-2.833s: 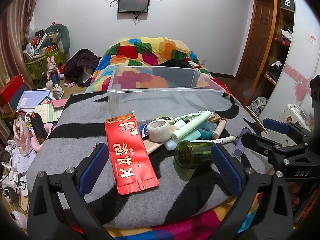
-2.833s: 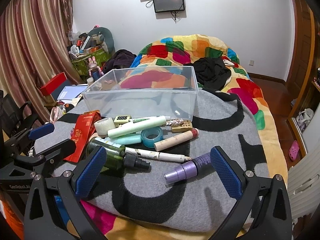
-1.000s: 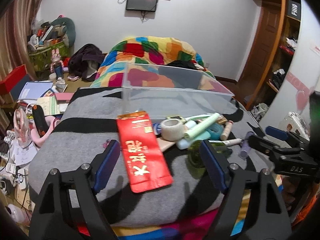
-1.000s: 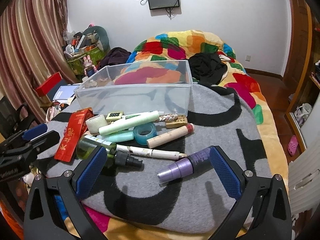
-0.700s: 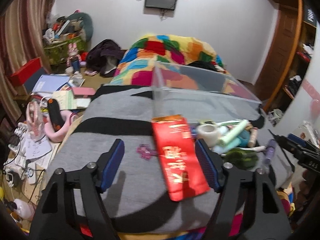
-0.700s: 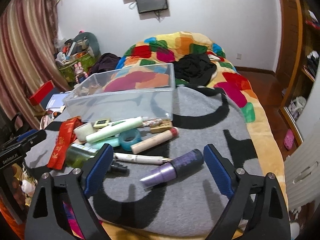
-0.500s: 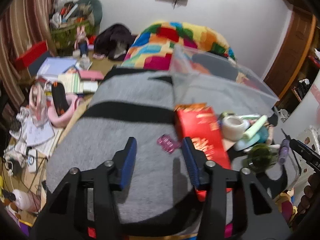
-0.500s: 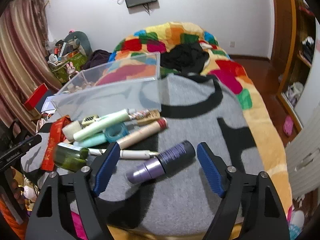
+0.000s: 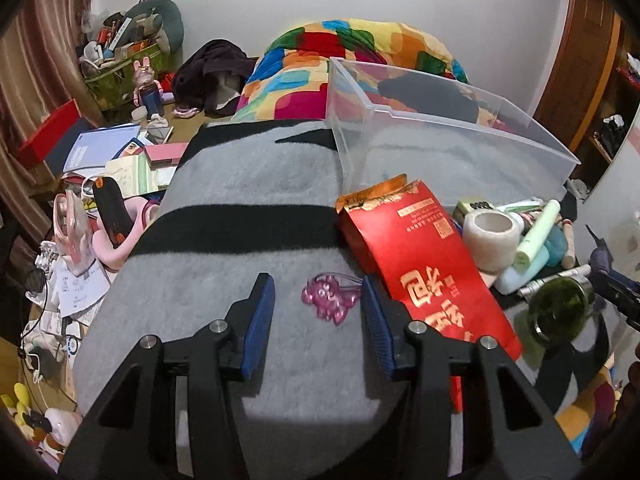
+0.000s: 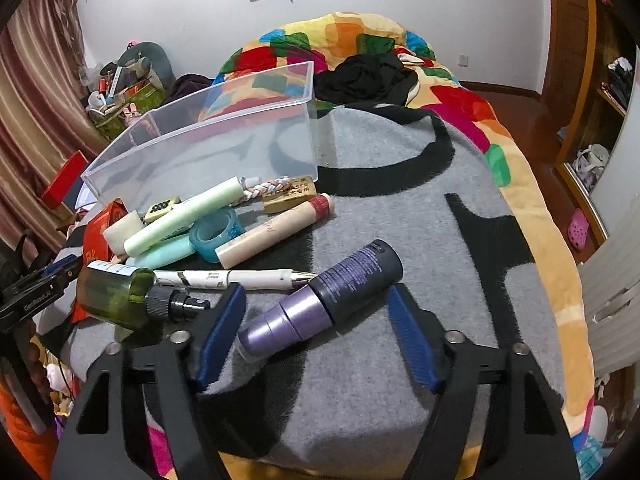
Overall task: Organize objects
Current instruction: 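Grasp the pink charm with the left gripper while the right gripper grasps the purple bottle, then carry the pink charm into the clear box with the left gripper while the right drops the purple bottle in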
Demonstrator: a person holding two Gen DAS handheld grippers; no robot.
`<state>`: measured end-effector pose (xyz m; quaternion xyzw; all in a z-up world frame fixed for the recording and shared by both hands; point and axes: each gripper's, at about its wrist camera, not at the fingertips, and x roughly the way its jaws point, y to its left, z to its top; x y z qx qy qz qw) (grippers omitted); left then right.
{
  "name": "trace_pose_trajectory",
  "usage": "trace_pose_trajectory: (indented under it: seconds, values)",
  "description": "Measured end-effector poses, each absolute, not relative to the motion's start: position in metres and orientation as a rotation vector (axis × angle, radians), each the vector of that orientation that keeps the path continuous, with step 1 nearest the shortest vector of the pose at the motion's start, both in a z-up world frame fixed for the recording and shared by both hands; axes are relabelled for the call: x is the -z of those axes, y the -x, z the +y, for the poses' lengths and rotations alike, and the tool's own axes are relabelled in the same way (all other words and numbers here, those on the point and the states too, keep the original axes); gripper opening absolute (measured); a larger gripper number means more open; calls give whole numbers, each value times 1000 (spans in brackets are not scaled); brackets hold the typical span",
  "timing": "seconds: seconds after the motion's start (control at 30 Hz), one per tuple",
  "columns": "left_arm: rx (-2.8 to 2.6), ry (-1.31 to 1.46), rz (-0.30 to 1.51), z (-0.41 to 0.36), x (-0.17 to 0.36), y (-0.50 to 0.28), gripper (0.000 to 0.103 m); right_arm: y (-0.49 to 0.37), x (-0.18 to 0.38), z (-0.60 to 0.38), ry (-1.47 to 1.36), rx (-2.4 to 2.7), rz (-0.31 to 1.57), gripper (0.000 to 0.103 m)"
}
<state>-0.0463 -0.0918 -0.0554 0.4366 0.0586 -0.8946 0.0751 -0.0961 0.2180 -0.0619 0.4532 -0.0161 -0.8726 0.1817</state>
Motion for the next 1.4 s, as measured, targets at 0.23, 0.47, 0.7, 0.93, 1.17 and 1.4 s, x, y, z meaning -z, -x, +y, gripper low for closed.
trace_pose_trajectory:
  seconds: [0.23, 0.47, 0.7, 0.93, 1.17, 1.4]
  values:
    - [2691, -1265, 143, -87, 56, 45, 30, 102, 64, 230, -1294, 2479, -82, 36]
    - [2716, -1219, 202, -88, 47, 31, 30, 101, 64, 236, -1267, 2508, -53, 23]
    - [2798, -1093, 227, -87, 9, 27, 30, 95, 43, 235, -1165, 2542, -26, 23]
    - [2895, -963, 203, -79, -27, 39, 30, 107, 10, 224, -1050, 2514, -50, 23]
    - [2958, -892, 197, -75, -52, 61, 30, 128, -18, 204, -941, 2499, -28, 23]
    - [2952, -917, 256, -81, -53, 96, 30, 156, -23, 178, -944, 2426, 2, 23]
